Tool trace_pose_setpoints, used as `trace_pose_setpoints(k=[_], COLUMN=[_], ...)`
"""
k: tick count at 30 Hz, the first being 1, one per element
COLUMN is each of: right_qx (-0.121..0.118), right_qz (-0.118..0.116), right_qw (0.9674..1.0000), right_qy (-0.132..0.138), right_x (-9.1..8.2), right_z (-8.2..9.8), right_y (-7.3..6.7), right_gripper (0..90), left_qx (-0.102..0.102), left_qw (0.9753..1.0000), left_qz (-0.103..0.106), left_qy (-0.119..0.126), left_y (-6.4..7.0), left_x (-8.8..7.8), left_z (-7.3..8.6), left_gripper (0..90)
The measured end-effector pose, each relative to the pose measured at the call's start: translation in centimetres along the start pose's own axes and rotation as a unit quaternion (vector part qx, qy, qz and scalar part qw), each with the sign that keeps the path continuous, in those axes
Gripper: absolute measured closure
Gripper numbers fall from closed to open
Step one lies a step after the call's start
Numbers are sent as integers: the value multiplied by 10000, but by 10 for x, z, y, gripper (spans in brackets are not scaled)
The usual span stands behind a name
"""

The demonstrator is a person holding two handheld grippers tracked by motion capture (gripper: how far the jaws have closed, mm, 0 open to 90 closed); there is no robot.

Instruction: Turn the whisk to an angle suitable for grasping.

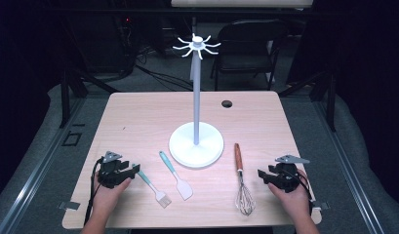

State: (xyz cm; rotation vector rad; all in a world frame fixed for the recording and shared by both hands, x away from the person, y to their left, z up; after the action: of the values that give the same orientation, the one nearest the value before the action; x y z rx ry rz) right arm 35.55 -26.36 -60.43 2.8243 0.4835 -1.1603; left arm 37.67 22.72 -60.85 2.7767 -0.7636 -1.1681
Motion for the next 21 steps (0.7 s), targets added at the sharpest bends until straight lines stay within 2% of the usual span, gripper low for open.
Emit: trace_pose_setpoints(k=[12, 16, 19, 21], right_qx=[56, 39, -46, -47], right_qz=[-104, -166, -163, -183], right_qw=[9999, 9998, 9995, 9984], right_qy=[-67, -124, -252, -535], right_x=[0, 0, 1, 4], right_z=[-1, -7, -11, -16], right_y=[-8, -14, -16, -21], right_gripper=[461, 454, 443, 438], left_qx=[-18, 84, 116, 59], left_qw=[10000, 9999, 9998, 9996], left_qz=[69, 134, 173, 271], left_qy=[24, 11, -19, 0], left_y=[7, 12, 15, 18], left_x=[1, -1, -1, -2], left_z=[-1, 1, 2, 3], left_gripper=[463, 464, 463, 463])
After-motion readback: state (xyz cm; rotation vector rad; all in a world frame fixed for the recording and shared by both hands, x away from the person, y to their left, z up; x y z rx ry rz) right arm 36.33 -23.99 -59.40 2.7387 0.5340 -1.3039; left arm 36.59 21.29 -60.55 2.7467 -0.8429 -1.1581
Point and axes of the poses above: each handheld gripper's, and its own axes: x roughly forward along the jaws, z roughly out of its underside, y roughly to its right, the point moved 7 cm from there along x, roughly forward along the jaws, and after that the axes turned 5 degrees about z, right-handed, at the moved point
